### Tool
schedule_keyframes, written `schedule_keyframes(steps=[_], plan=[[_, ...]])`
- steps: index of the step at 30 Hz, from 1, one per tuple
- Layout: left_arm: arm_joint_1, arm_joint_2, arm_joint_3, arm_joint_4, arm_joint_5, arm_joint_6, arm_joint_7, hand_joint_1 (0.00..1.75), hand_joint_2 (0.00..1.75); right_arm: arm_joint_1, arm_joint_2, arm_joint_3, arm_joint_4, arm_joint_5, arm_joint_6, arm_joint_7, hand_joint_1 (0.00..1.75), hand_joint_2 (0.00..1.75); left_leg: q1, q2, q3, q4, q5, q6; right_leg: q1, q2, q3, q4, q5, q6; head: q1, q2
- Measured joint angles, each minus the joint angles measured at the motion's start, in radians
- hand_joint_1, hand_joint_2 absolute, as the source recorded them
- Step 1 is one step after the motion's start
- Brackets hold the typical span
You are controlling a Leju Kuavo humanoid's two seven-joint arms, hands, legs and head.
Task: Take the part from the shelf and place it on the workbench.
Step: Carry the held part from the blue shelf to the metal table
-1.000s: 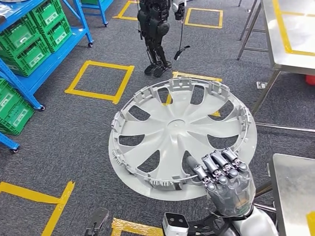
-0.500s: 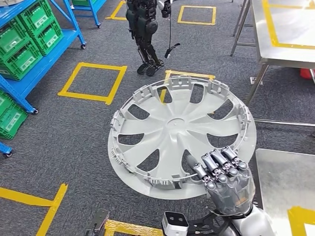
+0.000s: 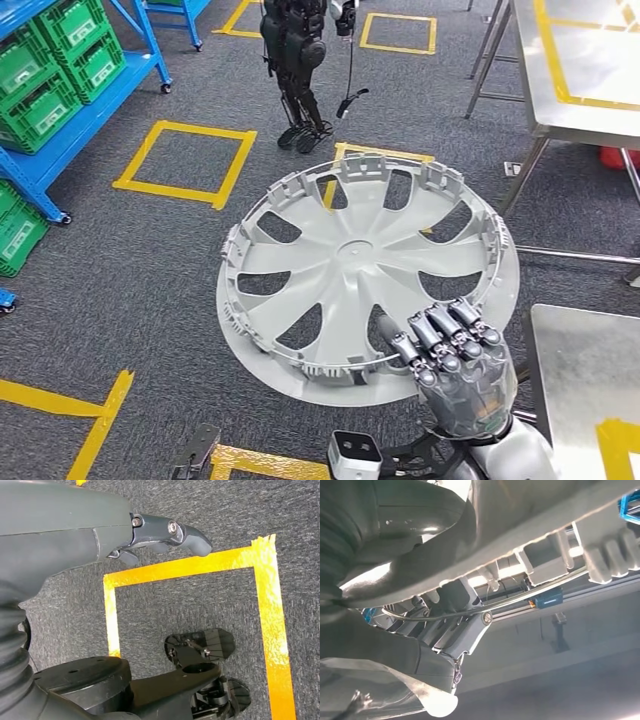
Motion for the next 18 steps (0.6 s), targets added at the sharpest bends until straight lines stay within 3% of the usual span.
schedule_keyframes(steps=[12,18], plan=[[0.0,0.0,0.0,0.0,0.0,-0.001,0.0,0.0,1.75,0.0,0.0,0.0,0.0,0.0,0.0,0.0,1.75,1.75,0.0,0.0,-0.001,0.001,0.001,0.002,-0.001,0.0,-0.001,-0.002,0.002,0.003,0.0,0.0],[0.0,0.002,0.0,0.0,0.0,-0.002,0.0,0.0,1.75,0.0,0.0,0.0,0.0,0.0,0.0,-0.002,1.75,1.75,-0.006,0.0,-0.002,0.004,0.0,0.011,-0.006,0.0,-0.001,-0.003,0.006,0.01,-0.001,0.0]])
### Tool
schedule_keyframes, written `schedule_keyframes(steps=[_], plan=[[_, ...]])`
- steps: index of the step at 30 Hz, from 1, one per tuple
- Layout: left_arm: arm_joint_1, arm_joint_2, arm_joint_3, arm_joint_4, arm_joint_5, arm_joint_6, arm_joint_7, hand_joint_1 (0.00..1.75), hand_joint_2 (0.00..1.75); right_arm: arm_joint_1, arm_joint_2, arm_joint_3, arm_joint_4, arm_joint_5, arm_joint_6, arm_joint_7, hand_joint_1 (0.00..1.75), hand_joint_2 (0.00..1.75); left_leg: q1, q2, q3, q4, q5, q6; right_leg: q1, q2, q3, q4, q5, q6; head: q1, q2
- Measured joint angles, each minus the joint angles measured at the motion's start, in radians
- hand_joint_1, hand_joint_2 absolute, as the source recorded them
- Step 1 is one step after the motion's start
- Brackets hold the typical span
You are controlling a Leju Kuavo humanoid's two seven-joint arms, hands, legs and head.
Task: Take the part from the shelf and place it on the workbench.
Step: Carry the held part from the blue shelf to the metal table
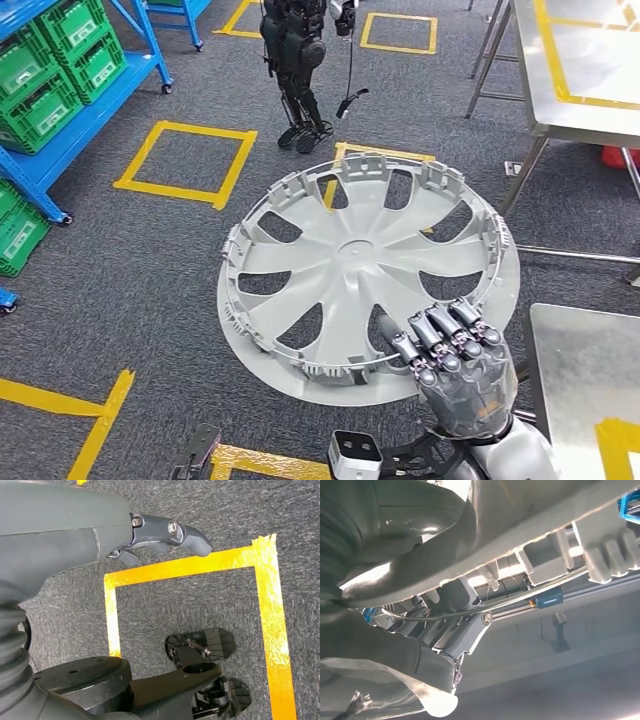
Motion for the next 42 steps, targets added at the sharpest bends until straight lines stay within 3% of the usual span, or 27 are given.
schedule_keyframes(steps=[3,4,5,8,9,10,11,13,15,19,21,23,24,25,26,28,30,34,36,39,40,41,42], plan=[[-0.001,0.0,0.0,0.0,0.0,0.0,0.0,0.0,1.75,0.0,0.0,0.0,0.0,0.0,0.0,0.0,1.75,1.75,0.001,0.002,0.003,-0.013,0.011,0.013,-0.002,0.0,-0.002,-0.002,0.001,0.009,0.0,0.0],[-0.001,-0.001,0.0,0.0,0.0,0.0,0.0,0.0,1.75,0.0,0.0,0.0,0.0,0.0,0.0,0.0,1.75,1.75,0.004,0.003,0.005,-0.021,0.018,0.02,-0.001,0.0,-0.009,0.01,-0.012,0.012,0.001,0.0],[-0.002,-0.003,-0.001,0.0,0.0,-0.001,0.0,0.0,1.75,-0.001,0.0,0.0,0.0,0.0,0.0,-0.001,1.75,1.75,0.007,0.005,0.005,-0.03,0.024,0.025,-0.001,-0.001,-0.024,0.042,-0.036,0.014,0.002,0.0],[-0.001,-0.006,-0.002,0.0,0.0,-0.002,0.0,0.0,1.75,-0.001,0.0,0.001,0.0,0.0,0.0,-0.003,1.75,1.75,0.008,0.008,0.0,-0.034,0.031,0.029,-0.003,-0.003,-0.099,0.225,-0.131,0.021,0.004,0.0],[0.0,-0.006,-0.002,0.0,0.0,-0.002,0.0,0.0,1.75,0.0,0.0,0.001,0.0,0.0,0.0,-0.003,1.75,1.75,0.008,0.008,-0.002,-0.033,0.032,0.028,-0.004,-0.003,-0.11,0.261,-0.141,0.023,0.004,0.0],[0.0,-0.007,-0.002,0.0,0.0,-0.002,0.0,0.0,1.75,0.001,0.0,0.001,0.0,0.0,0.0,-0.003,1.75,1.75,0.009,0.009,-0.003,-0.032,0.032,0.027,-0.005,-0.004,-0.104,0.258,-0.132,0.024,0.004,0.0],[0.0,-0.007,-0.002,0.0,0.0,-0.002,0.0,0.0,1.75,0.001,0.0,0.0,0.0,0.0,0.0,-0.003,1.75,1.75,0.009,0.009,-0.003,-0.03,0.032,0.025,-0.007,-0.006,-0.077,0.214,-0.105,0.025,0.004,0.0],[0.0,-0.008,-0.003,0.0,0.0,-0.002,0.0,0.0,1.75,-0.001,0.0,0.001,0.0,0.0,0.0,-0.003,1.75,1.75,0.009,0.008,-0.005,-0.023,0.031,0.017,-0.009,-0.011,0.002,0.074,-0.054,0.025,0.004,0.0],[-0.001,-0.007,-0.004,0.0,0.0,-0.002,0.0,0.0,1.75,-0.003,0.0,0.001,0.0,0.0,0.0,-0.004,1.75,1.75,0.005,0.007,-0.011,-0.016,0.032,0.004,-0.008,-0.011,0.045,-0.002,-0.039,0.017,0.004,0.0],[0.0,-0.007,-0.004,0.0,0.0,-0.002,0.0,0.0,1.75,-0.002,0.0,-0.001,0.0,0.0,0.0,-0.004,1.75,1.75,0.008,0.006,-0.02,-0.007,0.028,-0.019,-0.007,-0.008,0.041,-0.008,-0.028,-0.01,0.002,0.0],[0.0,-0.007,-0.004,0.0,0.0,-0.002,0.0,0.0,1.75,-0.004,0.0,-0.001,0.0,0.0,0.0,-0.005,1.75,1.75,0.012,0.006,-0.047,0.066,-0.029,-0.03,-0.01,-0.011,0.036,-0.011,-0.02,-0.023,-0.001,0.0],[0.001,-0.007,-0.004,0.0,0.0,-0.002,0.0,0.0,1.75,-0.004,0.0,-0.002,0.001,0.0,0.0,-0.005,1.75,1.75,0.015,0.005,-0.094,0.2,-0.104,-0.038,-0.009,-0.012,0.027,-0.011,-0.014,-0.029,-0.004,0.0],[0.002,-0.007,-0.004,0.0,0.0,-0.002,0.0,0.0,1.75,-0.004,0.0,-0.002,0.001,0.0,0.0,-0.006,1.75,1.75,0.016,0.005,-0.11,0.25,-0.124,-0.04,-0.009,-0.013,0.022,-0.011,-0.011,-0.03,-0.004,0.0],[0.003,-0.007,-0.004,0.0,0.0,-0.002,0.0,0.0,1.75,-0.004,0.0,-0.003,0.002,0.0,0.0,-0.006,1.75,1.75,0.017,0.005,-0.109,0.267,-0.126,-0.041,-0.009,-0.013,0.019,-0.01,-0.008,-0.03,-0.005,0.0],[0.003,-0.007,-0.004,0.0,0.0,-0.002,0.0,0.0,1.75,-0.003,0.0,-0.003,0.003,0.0,0.0,-0.006,1.75,1.75,0.018,0.005,-0.09,0.242,-0.107,-0.041,-0.009,-0.012,0.017,-0.01,-0.006,-0.029,-0.005,0.0],[0.002,-0.006,-0.004,0.0,0.0,-0.002,0.0,0.0,1.75,-0.004,0.0,-0.003,0.003,0.0,0.0,-0.006,1.75,1.75,0.019,0.004,-0.012,0.107,-0.046,-0.036,-0.009,-0.011,0.015,-0.01,-0.001,-0.025,-0.005,0.0],[0.001,-0.007,-0.004,0.0,0.0,-0.002,0.0,0.0,1.75,-0.005,0.0,-0.004,0.003,0.0,0.0,-0.006,1.75,1.75,0.018,0.002,0.043,-0.004,-0.015,-0.03,-0.005,-0.011,0.01,-0.008,0.004,-0.016,-0.004,0.0],[0.003,-0.009,-0.004,0.0,0.0,-0.002,0.001,0.0,1.75,-0.005,0.0,-0.004,0.003,0.0,0.0,-0.006,1.75,1.75,0.017,0.002,0.04,-0.03,-0.006,-0.007,-0.005,-0.012,-0.007,-0.003,0.007,0.007,-0.003,0.0],[0.002,-0.01,-0.004,0.0,0.0,-0.002,0.001,0.0,1.75,-0.006,0.0,-0.004,0.003,0.0,0.0,-0.006,1.75,1.75,0.019,0.004,0.035,-0.035,0.003,0.007,-0.006,-0.012,-0.037,0.057,-0.037,0.015,-0.001,0.0],[0.002,-0.011,-0.004,0.0,0.0,-0.001,0.003,0.0,1.75,-0.004,0.0,-0.004,0.003,0.0,0.0,-0.007,1.75,1.75,0.014,0.007,0.022,-0.034,0.011,0.016,-0.006,-0.012,-0.115,0.245,-0.127,0.021,0.002,0.0],[0.003,-0.011,-0.004,0.0,0.0,0.0,0.005,0.0,1.75,-0.003,0.0,-0.004,0.003,0.0,0.0,-0.007,1.75,1.75,0.012,0.007,0.019,-0.034,0.014,0.017,-0.006,-0.012,-0.122,0.272,-0.132,0.02,0.002,0.0],[0.004,-0.011,-0.004,0.0,0.0,0.001,0.007,0.0,1.75,-0.002,0.0,-0.005,0.003,0.0,0.0,-0.008,1.75,1.75,0.01,0.008,0.016,-0.033,0.016,0.017,-0.005,-0.012,-0.11,0.26,-0.119,0.018,0.002,0.0],[0.004,-0.011,-0.004,0.0,0.0,0.002,0.009,0.0,1.75,-0.001,0.0,-0.005,0.003,0.0,0.0,-0.008,1.75,1.75,0.008,0.007,0.015,-0.033,0.017,0.017,-0.004,-0.012,-0.077,0.208,-0.091,0.013,0.002,0.0]])
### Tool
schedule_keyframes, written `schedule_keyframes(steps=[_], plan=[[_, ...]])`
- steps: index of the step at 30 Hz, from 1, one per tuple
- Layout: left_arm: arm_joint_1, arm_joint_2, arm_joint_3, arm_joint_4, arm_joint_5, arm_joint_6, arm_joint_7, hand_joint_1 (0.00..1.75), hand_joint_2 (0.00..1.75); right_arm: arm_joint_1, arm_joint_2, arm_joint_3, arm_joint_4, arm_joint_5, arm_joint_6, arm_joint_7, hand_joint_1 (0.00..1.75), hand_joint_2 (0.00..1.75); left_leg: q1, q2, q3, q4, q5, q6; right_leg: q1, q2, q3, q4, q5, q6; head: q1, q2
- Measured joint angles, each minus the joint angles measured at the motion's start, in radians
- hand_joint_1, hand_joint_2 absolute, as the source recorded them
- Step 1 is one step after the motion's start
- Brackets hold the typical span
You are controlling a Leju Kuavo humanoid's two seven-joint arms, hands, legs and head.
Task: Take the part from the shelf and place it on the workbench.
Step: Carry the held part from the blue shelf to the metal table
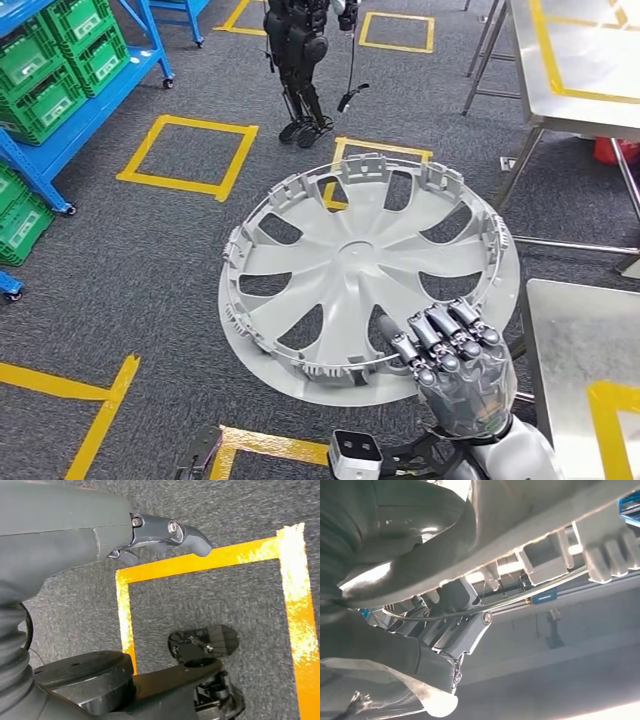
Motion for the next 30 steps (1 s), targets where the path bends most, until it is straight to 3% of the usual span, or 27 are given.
schedule_keyframes(steps=[1,3,5,7,14,19,22,24,26,27,28,30], plan=[[0.0,-0.001,0.0,0.0,0.0,0.001,0.001,0.0,1.75,0.0,0.0,0.0,0.0,0.0,0.0,-0.001,1.75,1.75,-0.002,0.0,0.0,0.001,0.001,0.0,0.002,-0.001,0.043,-0.074,0.028,-0.006,0.0,0.0],[-0.001,-0.002,0.0,0.0,0.0,0.003,0.002,0.0,1.75,-0.001,0.0,0.0,0.0,0.0,0.0,0.0,1.75,1.75,-0.006,0.0,-0.005,0.005,0.002,-0.005,0.006,-0.002,0.113,-0.194,0.056,-0.017,-0.001,0.0],[-0.001,-0.002,0.0,0.0,0.001,0.004,0.004,0.0,1.75,0.0,0.0,-0.001,0.0,0.0,0.0,0.002,1.75,1.75,-0.01,0.0,-0.013,0.01,0.005,-0.007,0.008,-0.001,0.13,-0.228,0.058,-0.017,-0.002,0.0],[0.0,-0.002,0.0,0.0,0.002,0.004,0.005,0.0,1.75,0.003,0.0,-0.002,0.0,0.0,0.0,0.006,1.75,1.75,-0.01,0.0,-0.015,0.01,0.007,-0.005,0.008,0.0,0.127,-0.23,0.062,-0.014,-0.002,0.0],[-0.001,0.0,0.001,0.0,0.006,0.004,0.008,0.0,1.75,0.001,0.0,0.002,0.004,0.0,0.0,0.039,1.75,1.75,-0.007,0.0,-0.016,0.004,0.015,-0.015,0.011,-0.001,0.124,-0.228,0.064,-0.02,-0.002,0.0],[-0.001,0.005,0.001,0.0,0.009,0.004,0.009,0.0,1.75,-0.007,0.0,0.027,0.013,0.0,0.0,0.082,1.75,1.75,-0.009,0.0,-0.018,0.008,0.014,-0.012,0.008,-0.002,0.124,-0.23,0.068,-0.016,-0.002,0.0],[-0.002,0.005,0.001,0.0,0.009,0.004,0.009,0.0,1.75,-0.011,-0.001,0.039,0.014,0.0,0.0,0.094,1.75,1.75,-0.004,0.006,-0.012,-0.013,0.026,-0.003,0.008,0.0,0.114,-0.218,0.055,-0.007,-0.001,0.0],[-0.004,0.004,0.001,0.0,0.009,0.004,0.009,0.0,1.75,-0.014,-0.003,0.044,0.015,0.0,0.0,0.102,1.75,1.75,0.001,0.014,-0.011,-0.024,0.033,0.002,0.006,0.001,0.072,-0.136,0.004,0.0,0.002,0.0],[-0.004,0.004,0.001,0.0,0.009,0.004,0.009,0.0,1.75,-0.015,-0.006,0.048,0.016,0.0,0.0,0.108,1.75,1.75,0.001,0.023,-0.014,-0.024,0.033,0.004,0.003,0.0,0.009,-0.004,-0.054,0.009,0.004,0.0],[-0.004,0.004,0.001,0.0,0.009,0.004,0.009,0.0,1.75,-0.015,-0.008,0.049,0.018,0.0,0.0,0.11,1.75,1.75,0.001,0.029,-0.015,-0.023,0.033,0.004,0.001,0.0,-0.01,0.036,-0.062,0.013,0.003,0.0],[-0.004,0.004,0.001,0.0,0.009,0.004,0.009,0.0,1.75,-0.015,-0.01,0.05,0.019,0.0,0.0,0.111,1.75,1.75,0.002,0.036,-0.015,-0.022,0.032,0.003,-0.001,-0.001,-0.012,0.038,-0.05,0.016,0.003,0.0],[-0.004,0.003,0.001,0.0,0.008,0.004,0.009,0.0,1.75,-0.015,-0.013,0.05,0.021,0.0,0.0,0.113,1.75,1.75,0.004,0.048,-0.015,-0.017,0.028,-0.004,-0.005,-0.02,0.043,-0.076,0.016,0.02,0.003,0.0]])
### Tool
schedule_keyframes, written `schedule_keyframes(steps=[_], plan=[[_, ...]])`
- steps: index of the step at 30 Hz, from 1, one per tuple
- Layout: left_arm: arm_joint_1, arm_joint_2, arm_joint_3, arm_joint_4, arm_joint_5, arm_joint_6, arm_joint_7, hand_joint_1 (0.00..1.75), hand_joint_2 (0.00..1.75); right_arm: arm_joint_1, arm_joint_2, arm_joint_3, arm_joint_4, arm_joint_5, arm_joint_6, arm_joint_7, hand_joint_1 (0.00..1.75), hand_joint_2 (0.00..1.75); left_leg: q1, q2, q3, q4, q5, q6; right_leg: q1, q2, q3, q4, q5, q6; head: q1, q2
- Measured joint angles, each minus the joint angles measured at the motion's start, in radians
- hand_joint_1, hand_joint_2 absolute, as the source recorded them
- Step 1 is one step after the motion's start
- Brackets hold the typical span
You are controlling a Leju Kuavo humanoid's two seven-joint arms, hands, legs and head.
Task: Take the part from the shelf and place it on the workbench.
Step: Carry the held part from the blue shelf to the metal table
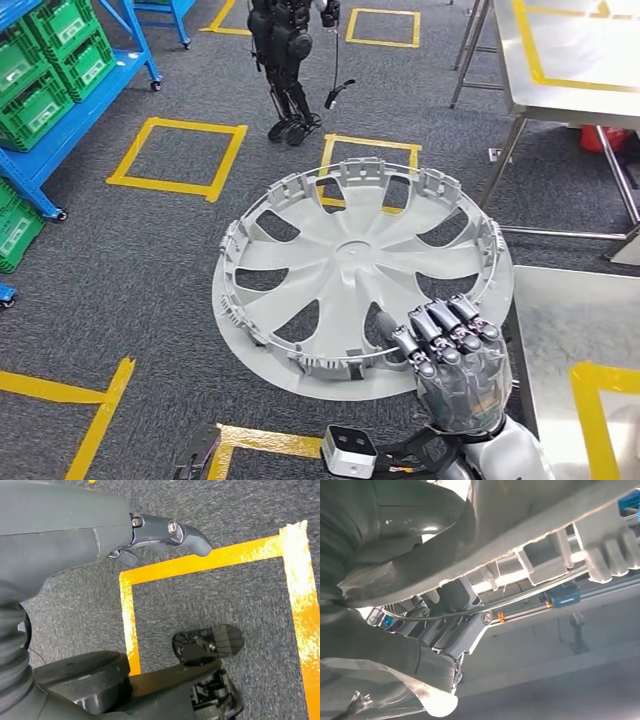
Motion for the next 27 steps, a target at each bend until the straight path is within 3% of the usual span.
schedule_keyframes(steps=[2,4,6,8,10,11,12,13,14,15,17,19,21,22,24,25,27], plan=[[0.0,0.001,0.0,0.0,-0.001,0.0,0.0,0.0,1.75,-0.003,0.0,0.002,0.001,0.0,0.0,0.001,1.75,1.75,-0.003,0.011,-0.001,0.01,-0.006,-0.011,0.003,-0.035,0.06,-0.12,0.042,-0.006,0.001,0.0],[0.001,0.003,0.0,0.0,-0.002,-0.001,0.0,0.0,1.75,-0.005,-0.001,0.003,0.001,0.0,0.0,0.002,1.75,1.75,-0.008,0.023,-0.002,0.015,-0.008,-0.021,0.008,-0.041,0.075,-0.148,0.045,-0.023,0.001,0.0],[0.0,0.003,0.0,0.0,-0.003,-0.001,0.001,0.0,1.75,-0.005,-0.001,0.005,0.001,0.0,0.0,0.004,1.75,1.75,-0.005,0.034,-0.002,0.018,-0.01,-0.029,0.007,-0.02,0.071,-0.149,0.051,-0.039,0.0,0.0],[-0.001,0.003,0.0,0.0,-0.005,-0.001,0.001,0.0,1.75,-0.007,-0.001,0.007,0.001,0.0,0.0,0.005,1.75,1.75,0.0,0.008,-0.015,0.056,-0.044,-0.039,0.004,-0.001,0.069,-0.151,0.058,-0.051,-0.001,0.0],[0.001,0.004,0.0,0.0,-0.008,-0.002,0.002,0.0,1.75,-0.009,-0.002,0.009,0.002,0.0,0.0,0.003,1.75,1.75,0.004,-0.031,-0.06,0.174,-0.114,-0.046,0.003,0.02,0.065,-0.152,0.063,-0.061,-0.004,0.0],[0.003,0.004,0.0,0.0,-0.009,-0.002,0.003,0.0,1.75,-0.01,-0.002,0.009,0.002,0.0,0.0,0.002,1.75,1.75,0.004,-0.039,-0.088,0.244,-0.146,-0.047,0.003,0.032,0.064,-0.151,0.064,-0.063,-0.005,0.0],[0.005,0.004,0.0,0.0,-0.009,-0.002,0.004,0.0,1.75,-0.01,-0.002,0.009,0.002,0.0,0.0,0.0,1.75,1.75,0.004,-0.041,-0.108,0.294,-0.161,-0.047,0.004,0.045,0.063,-0.151,0.065,-0.064,-0.005,0.0],[0.007,0.004,0.0,0.0,-0.009,-0.002,0.006,0.0,1.75,-0.009,-0.002,0.009,0.003,0.0,0.0,-0.003,1.75,1.75,0.005,-0.043,-0.112,0.307,-0.156,-0.045,0.004,0.059,0.063,-0.151,0.065,-0.065,-0.005,0.0],[0.007,0.004,0.0,0.0,-0.008,-0.002,0.008,0.0,1.75,-0.009,-0.003,0.009,0.003,0.0,0.0,-0.006,1.75,1.75,0.005,-0.046,-0.098,0.28,-0.131,-0.042,0.004,0.073,0.063,-0.15,0.065,-0.065,-0.005,0.0],[0.007,0.005,0.001,0.0,-0.001,-0.003,0.01,0.0,1.75,-0.009,-0.003,0.009,0.003,0.0,0.0,-0.008,1.75,1.75,0.005,-0.057,-0.069,0.219,-0.093,-0.039,0.004,0.087,0.064,-0.149,0.066,-0.064,-0.006,0.0],[0.007,0.007,0.008,0.0,0.033,-0.014,0.014,0.0,1.75,-0.01,-0.003,0.009,0.003,0.0,0.0,-0.011,1.75,1.75,0.01,-0.103,-0.009,0.09,-0.04,-0.03,0.004,0.111,0.062,-0.147,0.067,-0.06,-0.005,0.0],[0.007,0.009,0.03,0.0,0.093,-0.04,0.016,0.0,1.75,-0.011,-0.003,0.009,0.003,0.0,0.0,-0.012,1.75,1.75,0.011,-0.131,0.015,0.032,-0.034,-0.027,0.001,0.132,0.051,-0.145,0.071,-0.049,-0.005,0.0],[0.008,0.008,0.066,0.0,0.168,-0.072,0.014,0.0,1.75,-0.009,-0.004,0.009,0.003,0.0,0.0,-0.01,1.75,1.75,0.011,-0.112,0.016,0.021,-0.035,-0.024,-0.002,0.146,0.039,-0.146,0.076,-0.035,-0.007,0.0],[0.008,0.008,0.087,0.0,0.203,-0.085,0.012,0.0,1.75,-0.008,-0.006,0.009,0.003,0.0,0.0,-0.009,1.75,1.75,0.012,-0.101,0.017,0.016,-0.032,-0.02,-0.001,0.131,0.032,-0.141,0.071,-0.03,-0.005,0.0],[0.008,0.008,0.131,0.0,0.26,-0.104,0.006,0.0,1.75,-0.009,-0.008,0.011,0.002,0.0,0.0,-0.007,1.75,1.75,0.014,-0.076,0.018,0.009,-0.028,-0.009,0.003,0.072,-0.002,-0.083,0.035,-0.023,0.001,0.0],[0.01,0.009,0.151,0.0,0.275,-0.11,0.003,0.0,1.75,-0.01,-0.009,0.013,0.002,0.0,0.0,-0.006,1.75,1.75,0.012,-0.063,0.018,0.009,-0.028,-0.006,0.005,0.044,-0.03,-0.023,0.005,-0.02,0.004,0.0],[0.015,0.01,0.184,0.0,0.293,-0.116,0.0,0.0,1.75,-0.01,-0.012,0.015,0.002,0.0,0.0,-0.004,1.75,1.75,0.009,-0.034,0.017,0.01,-0.029,-0.003,0.005,0.028,-0.088,0.101,-0.044,-0.016,0.005,0.0]])
